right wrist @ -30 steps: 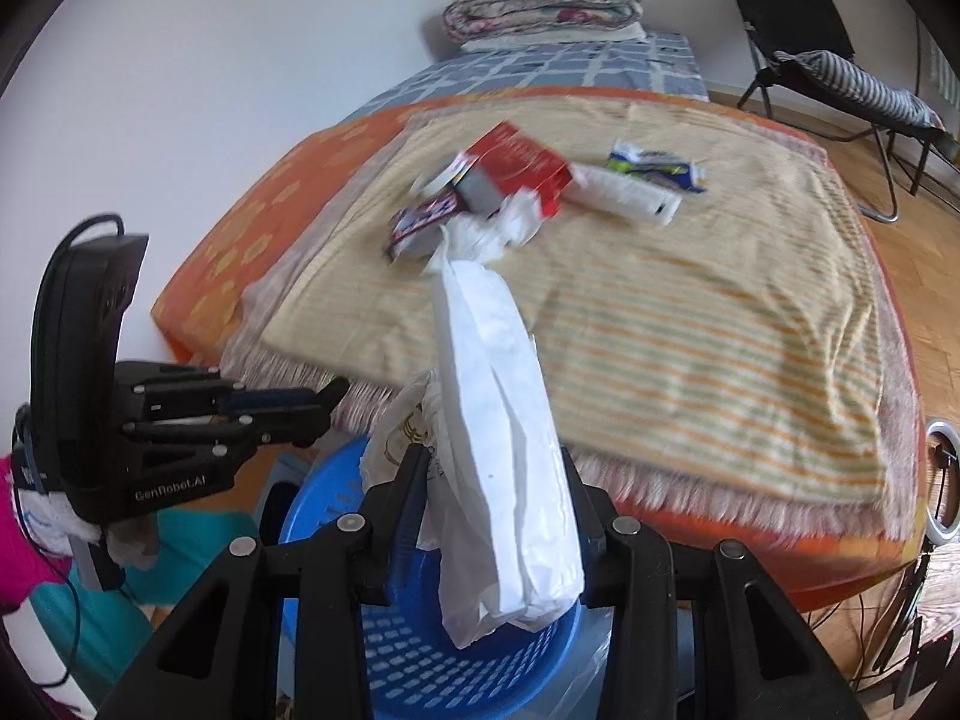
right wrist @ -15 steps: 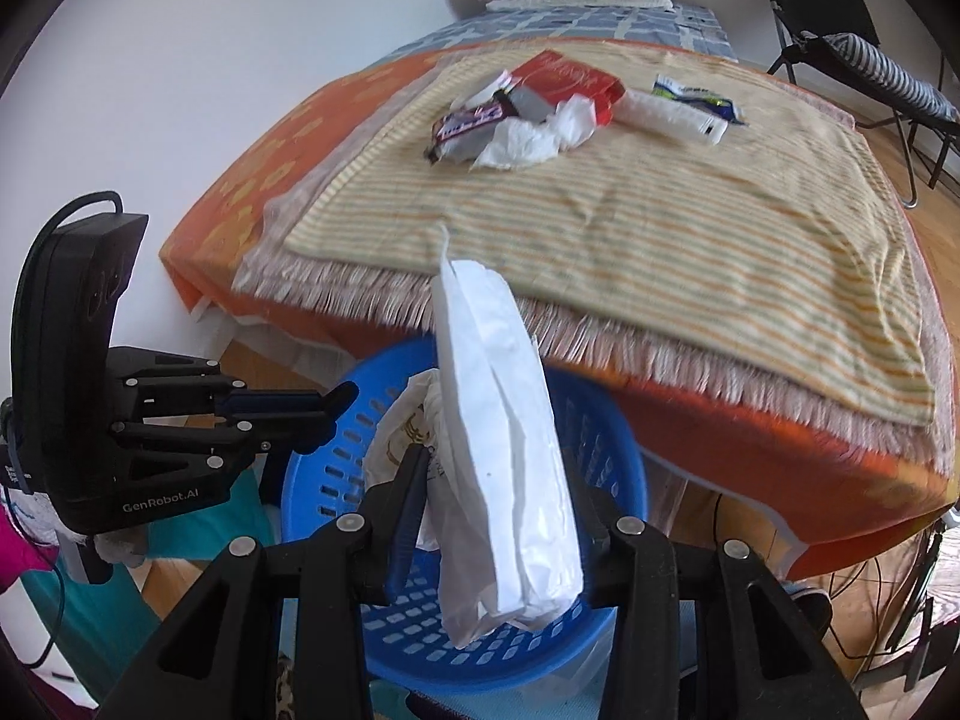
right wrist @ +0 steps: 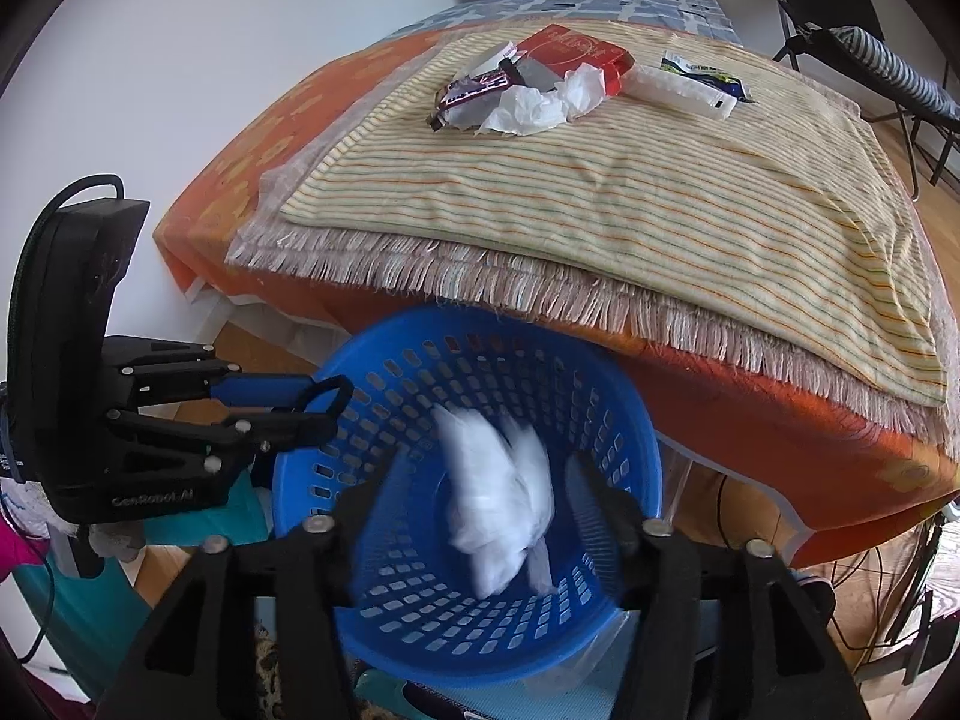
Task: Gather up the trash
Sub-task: 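Carry both items over the blue basket and open both tools to drop them, then grasp the candy bar wrapper with the left tool while the right tool grasps white tissues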
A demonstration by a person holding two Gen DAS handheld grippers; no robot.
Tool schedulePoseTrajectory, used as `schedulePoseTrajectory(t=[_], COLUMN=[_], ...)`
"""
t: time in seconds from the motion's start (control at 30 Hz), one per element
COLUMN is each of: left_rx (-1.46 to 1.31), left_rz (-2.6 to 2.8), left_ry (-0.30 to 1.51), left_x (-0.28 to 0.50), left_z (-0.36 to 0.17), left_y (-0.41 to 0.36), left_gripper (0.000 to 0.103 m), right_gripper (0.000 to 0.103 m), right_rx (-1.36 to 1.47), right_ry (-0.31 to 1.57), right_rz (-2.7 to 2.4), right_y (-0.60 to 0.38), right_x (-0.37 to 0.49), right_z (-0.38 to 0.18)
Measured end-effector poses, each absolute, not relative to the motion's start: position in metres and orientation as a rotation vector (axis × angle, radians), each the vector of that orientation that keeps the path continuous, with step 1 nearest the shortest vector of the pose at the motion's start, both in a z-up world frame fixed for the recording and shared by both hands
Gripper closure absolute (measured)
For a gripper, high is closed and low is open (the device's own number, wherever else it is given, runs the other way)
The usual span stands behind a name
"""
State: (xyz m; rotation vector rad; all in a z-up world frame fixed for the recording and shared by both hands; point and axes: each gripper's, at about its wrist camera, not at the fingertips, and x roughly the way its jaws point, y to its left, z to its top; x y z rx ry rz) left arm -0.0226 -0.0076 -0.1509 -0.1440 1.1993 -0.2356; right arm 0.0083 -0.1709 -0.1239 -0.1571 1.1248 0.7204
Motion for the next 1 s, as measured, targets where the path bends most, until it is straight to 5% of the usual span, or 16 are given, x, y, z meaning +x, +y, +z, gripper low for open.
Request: schedulePoseTrajectory(t=[0.1,0.17,0.37,1.0], left_rx=[-0.140,-0.143,-0.137,-0.130], left_rz=[-0.235,-0.237,-0.226,-0.177], left_ry=[1.203,1.204,1.200,1.111], left_x=[-0.022,-0.021,-0.019,0.016], left_z=[-0.151,-0.151,-0.150,-0.109], left_y=[-0.008,-0.008,-0.008,0.013], left_gripper=[0.062,0.046,0.038,0.037], right_gripper=[0.038,0.031,0.017,0.006], right_rx=[-0.154,-0.150,-0.136,-0.076], right_ry=[1.125,1.124,1.112,1.064], right_rz=[0.715,0.705,0.686,0.663], right_y=[-0.172,-0.173,-0.176,-0.170], right_x=[0.009,0.011,0.014,0.044], right_z=[-0.124,-0.124,-0.120,-0.093])
